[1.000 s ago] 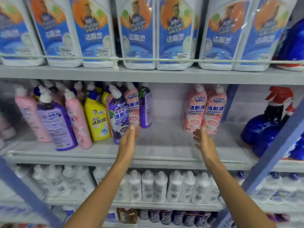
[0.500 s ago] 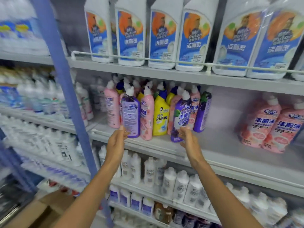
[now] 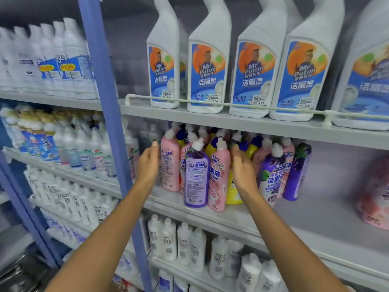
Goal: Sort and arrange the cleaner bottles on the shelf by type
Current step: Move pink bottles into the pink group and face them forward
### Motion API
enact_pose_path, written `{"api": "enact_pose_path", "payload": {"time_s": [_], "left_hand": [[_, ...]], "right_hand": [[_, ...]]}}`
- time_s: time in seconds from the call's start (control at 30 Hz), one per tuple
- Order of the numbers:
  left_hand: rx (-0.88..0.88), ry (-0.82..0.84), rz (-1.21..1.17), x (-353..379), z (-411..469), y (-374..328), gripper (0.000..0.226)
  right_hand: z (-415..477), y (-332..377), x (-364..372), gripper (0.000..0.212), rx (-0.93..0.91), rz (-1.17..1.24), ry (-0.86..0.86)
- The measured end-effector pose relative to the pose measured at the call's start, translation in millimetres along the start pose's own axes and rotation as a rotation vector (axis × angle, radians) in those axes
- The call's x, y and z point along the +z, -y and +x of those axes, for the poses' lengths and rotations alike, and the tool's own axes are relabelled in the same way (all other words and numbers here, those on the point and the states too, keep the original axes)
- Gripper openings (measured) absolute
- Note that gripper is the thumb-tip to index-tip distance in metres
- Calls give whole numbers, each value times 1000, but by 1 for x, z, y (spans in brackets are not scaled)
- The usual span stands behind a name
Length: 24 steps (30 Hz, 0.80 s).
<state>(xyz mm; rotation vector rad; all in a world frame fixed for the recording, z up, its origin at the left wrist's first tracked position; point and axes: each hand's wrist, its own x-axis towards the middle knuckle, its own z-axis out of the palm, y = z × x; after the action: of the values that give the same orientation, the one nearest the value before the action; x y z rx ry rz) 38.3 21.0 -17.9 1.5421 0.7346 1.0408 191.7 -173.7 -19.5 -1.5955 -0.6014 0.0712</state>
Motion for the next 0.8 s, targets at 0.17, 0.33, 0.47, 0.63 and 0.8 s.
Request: {"api": "enact_pose_path", "payload": {"time_s": [0.17, 0.33, 0.47, 0.63, 0.8], "left_hand": [[10, 65, 65, -3, 47, 13, 39], [-21, 280, 26, 0, 79, 48, 46], [-28, 272, -31, 8, 85, 83, 42], [-45, 337, -23, 6, 82, 105, 34], [-46, 352, -85, -1, 73, 119, 41]], "right_hand": [[-3, -12, 20, 41, -57, -19, -78], [-11, -24, 43, 36, -108, -50, -205], [-20, -46, 58, 49, -105, -64, -296], [-37, -60, 68, 43, -60, -40, -341], [-37, -54, 70, 36, -58, -91, -383]]}}
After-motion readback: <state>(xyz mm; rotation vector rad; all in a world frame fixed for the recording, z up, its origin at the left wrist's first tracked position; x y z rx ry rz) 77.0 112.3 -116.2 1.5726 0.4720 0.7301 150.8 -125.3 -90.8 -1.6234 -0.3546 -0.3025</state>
